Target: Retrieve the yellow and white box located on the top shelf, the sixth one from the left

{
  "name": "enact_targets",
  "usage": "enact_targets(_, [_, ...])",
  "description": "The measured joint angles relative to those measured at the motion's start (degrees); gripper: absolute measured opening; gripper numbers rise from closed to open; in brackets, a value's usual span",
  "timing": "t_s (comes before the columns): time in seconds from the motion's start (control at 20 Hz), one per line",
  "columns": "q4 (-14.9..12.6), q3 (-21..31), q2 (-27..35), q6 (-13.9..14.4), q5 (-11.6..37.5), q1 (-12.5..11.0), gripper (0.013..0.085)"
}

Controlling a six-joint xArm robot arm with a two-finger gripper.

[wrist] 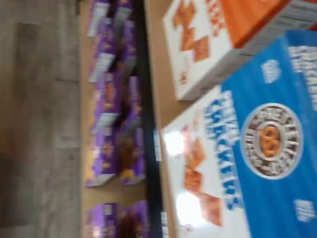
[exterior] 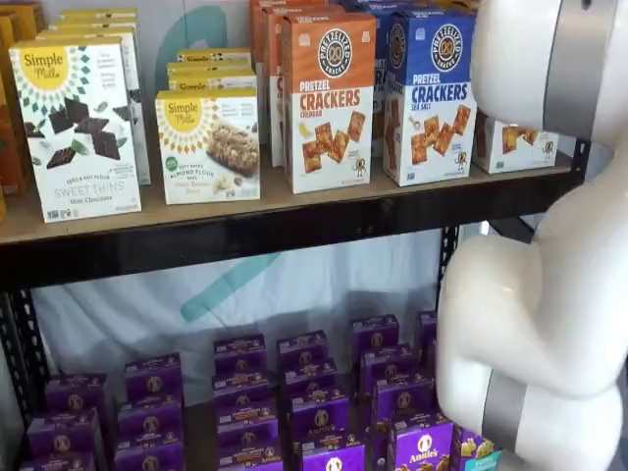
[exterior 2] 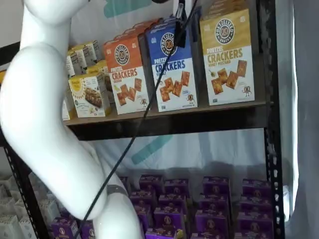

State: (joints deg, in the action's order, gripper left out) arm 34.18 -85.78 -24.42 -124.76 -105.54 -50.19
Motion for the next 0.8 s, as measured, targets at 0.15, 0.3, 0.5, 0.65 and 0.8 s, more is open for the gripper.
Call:
enact_targets(0.15, [1.34, 1.79, -0.84, -1.38, 4.37, -0.57, 0.0850])
enact_targets(0.3, [0.68, 1.12, 0.26, -2.17, 6.43, -0.18, 0.0850])
enact_targets(0.5, [1.98, 1.07, 0.94, -2.29, 8.81, -0.08, 0.0850])
enact_targets(0.65, [2.19, 0.77, 1.73, -2.35, 10.86, 0.59, 0.0850])
enact_targets(0.8, [1.38, 0.01, 3.01, -2.54, 12.32, 1.44, 0.0850])
